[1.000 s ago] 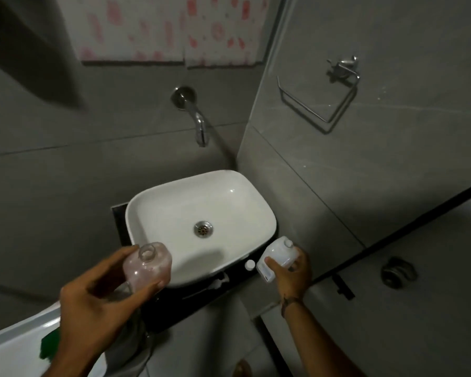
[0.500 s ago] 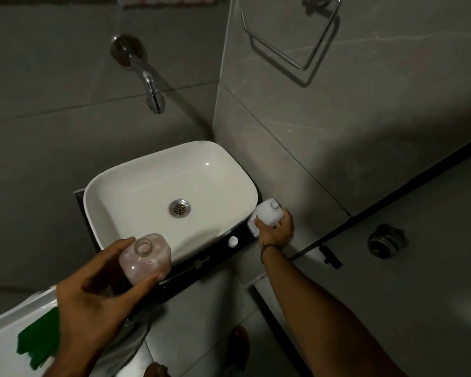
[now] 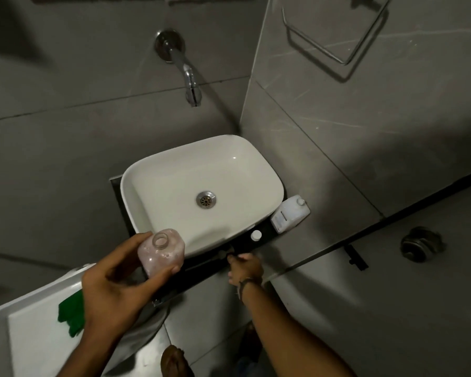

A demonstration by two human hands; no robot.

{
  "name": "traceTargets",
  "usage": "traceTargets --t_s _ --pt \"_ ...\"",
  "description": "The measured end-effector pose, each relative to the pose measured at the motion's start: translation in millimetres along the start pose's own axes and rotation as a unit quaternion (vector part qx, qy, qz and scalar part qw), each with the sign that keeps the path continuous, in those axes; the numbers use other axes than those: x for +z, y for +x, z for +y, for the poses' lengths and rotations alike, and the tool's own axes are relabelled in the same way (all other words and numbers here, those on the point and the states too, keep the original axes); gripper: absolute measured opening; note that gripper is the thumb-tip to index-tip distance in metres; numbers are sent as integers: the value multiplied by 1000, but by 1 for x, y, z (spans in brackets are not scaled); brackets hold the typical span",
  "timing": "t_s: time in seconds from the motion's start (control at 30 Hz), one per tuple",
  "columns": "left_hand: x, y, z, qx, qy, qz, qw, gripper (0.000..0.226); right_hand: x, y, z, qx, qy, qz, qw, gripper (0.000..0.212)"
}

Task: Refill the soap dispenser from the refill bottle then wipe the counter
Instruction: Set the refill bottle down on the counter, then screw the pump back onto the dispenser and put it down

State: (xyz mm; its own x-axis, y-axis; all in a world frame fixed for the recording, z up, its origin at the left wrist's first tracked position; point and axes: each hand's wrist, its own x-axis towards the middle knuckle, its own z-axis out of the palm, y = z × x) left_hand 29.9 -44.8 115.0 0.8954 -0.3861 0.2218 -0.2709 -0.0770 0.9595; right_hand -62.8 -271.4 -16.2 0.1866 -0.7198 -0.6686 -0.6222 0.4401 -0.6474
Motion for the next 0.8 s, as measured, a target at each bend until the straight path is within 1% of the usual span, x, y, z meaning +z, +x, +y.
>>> traceTargets --t_s 0.07,0.13,0.17,0.27,0.33,0.4,0.43,0.47,0.5,0.57,0.6,0.63,0.7,0.77,0.8 --pt "-9 -3 -6 -2 17 2 1000 70 22 -11 -7 22 34 -13 999 14" --pt "-16 -6 -11 -5 31 -1 999 72 34 -14 -14 55 93 -9 994 25" --pt "-19 -7 -12 -8 33 -2 999 72 37 -14 -18 60 105 1 993 30" --pt "-28 -9 -10 -14 26 -3 1000 73 38 -17 -25 75 126 14 989 35" --pt "-34 -10 -7 -21 20 0 1000 73 36 -25 -25 91 149 -6 985 37" --pt "-40 -9 -4 -17 24 6 1000 73 25 -44 -26 86 136 -22 987 36" --pt "-41 -8 -3 -17 27 7 999 74 16 -55 -26 62 112 -20 992 33" --pt "-45 -7 -1 -17 27 9 999 74 6 -69 -28 15 76 -9 997 27" --pt "-48 -6 2 -19 22 11 1000 74 -5 -84 -32 -53 43 -2 998 20" --pt "-54 -3 8 -19 6 16 1000 75 -29 -118 -51 -207 8 2 978 12" --pt "-55 -1 9 -20 0 15 1000 76 -40 -138 -68 -279 8 5 960 12" --pt "-57 1 11 -22 -3 13 1000 76 -48 -162 -88 -343 35 -5 939 11" --pt "-59 2 14 -23 -3 11 1000 77 -56 -210 -127 -448 127 -65 883 7" --pt "-59 2 16 -23 -4 14 1000 77 -52 -249 -160 -525 149 -105 831 20" --pt "-60 1 18 -23 -7 16 1000 77 -47 -263 -171 -549 146 -117 815 23"
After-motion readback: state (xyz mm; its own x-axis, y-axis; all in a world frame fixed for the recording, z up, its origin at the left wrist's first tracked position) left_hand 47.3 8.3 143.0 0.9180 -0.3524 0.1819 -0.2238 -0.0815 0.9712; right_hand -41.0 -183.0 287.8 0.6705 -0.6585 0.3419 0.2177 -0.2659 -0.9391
